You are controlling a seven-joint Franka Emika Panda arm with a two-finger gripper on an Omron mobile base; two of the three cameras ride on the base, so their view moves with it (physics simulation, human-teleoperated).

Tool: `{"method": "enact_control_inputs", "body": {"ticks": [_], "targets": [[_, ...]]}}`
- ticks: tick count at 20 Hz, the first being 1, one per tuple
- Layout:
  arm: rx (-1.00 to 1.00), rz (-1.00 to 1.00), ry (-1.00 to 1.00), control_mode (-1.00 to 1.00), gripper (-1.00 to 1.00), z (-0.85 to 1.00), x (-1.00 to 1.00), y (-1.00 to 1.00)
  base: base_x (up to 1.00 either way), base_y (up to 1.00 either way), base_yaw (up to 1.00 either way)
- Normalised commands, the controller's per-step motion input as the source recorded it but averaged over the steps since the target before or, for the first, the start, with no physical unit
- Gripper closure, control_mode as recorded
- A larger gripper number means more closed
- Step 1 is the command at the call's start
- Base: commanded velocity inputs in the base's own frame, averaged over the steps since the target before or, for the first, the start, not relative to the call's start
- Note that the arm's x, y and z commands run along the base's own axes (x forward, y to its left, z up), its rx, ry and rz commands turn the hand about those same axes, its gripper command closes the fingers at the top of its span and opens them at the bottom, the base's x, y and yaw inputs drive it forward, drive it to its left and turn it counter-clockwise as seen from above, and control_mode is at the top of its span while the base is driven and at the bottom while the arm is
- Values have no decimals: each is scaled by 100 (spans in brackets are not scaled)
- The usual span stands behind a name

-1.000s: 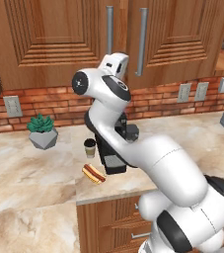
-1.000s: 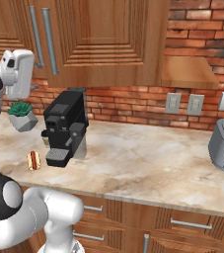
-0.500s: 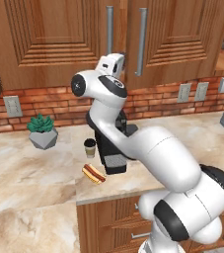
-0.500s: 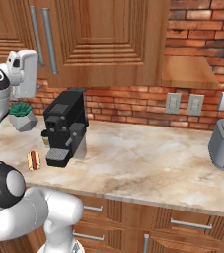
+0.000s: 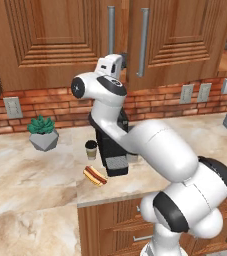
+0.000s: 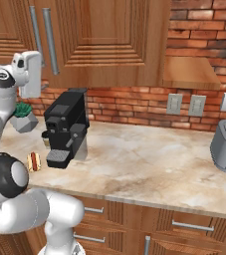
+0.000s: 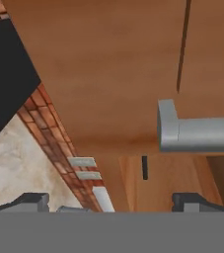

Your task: Pick the pan from the cabinet and place it on the stove. Then turn on the stove burner for the pan.

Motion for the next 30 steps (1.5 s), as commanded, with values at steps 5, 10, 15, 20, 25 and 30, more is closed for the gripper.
{"method": "enact_control_inputs", "body": {"ticks": [5,10,15,20,25,30], "targets": [[-6,0,3,-100,-100,0,5,-20,0,0,0],[-5,0,2,-100,-100,0,2,-26,0,0,0],[-4,-1,0,-100,-100,0,-18,-39,0,0,0],[-2,-5,-3,-100,-100,0,-56,-46,0,0,0],[0,-9,-6,-100,-100,0,-78,-48,0,0,0],[0,-10,-1,-100,-100,0,-74,-59,0,0,0]]}}
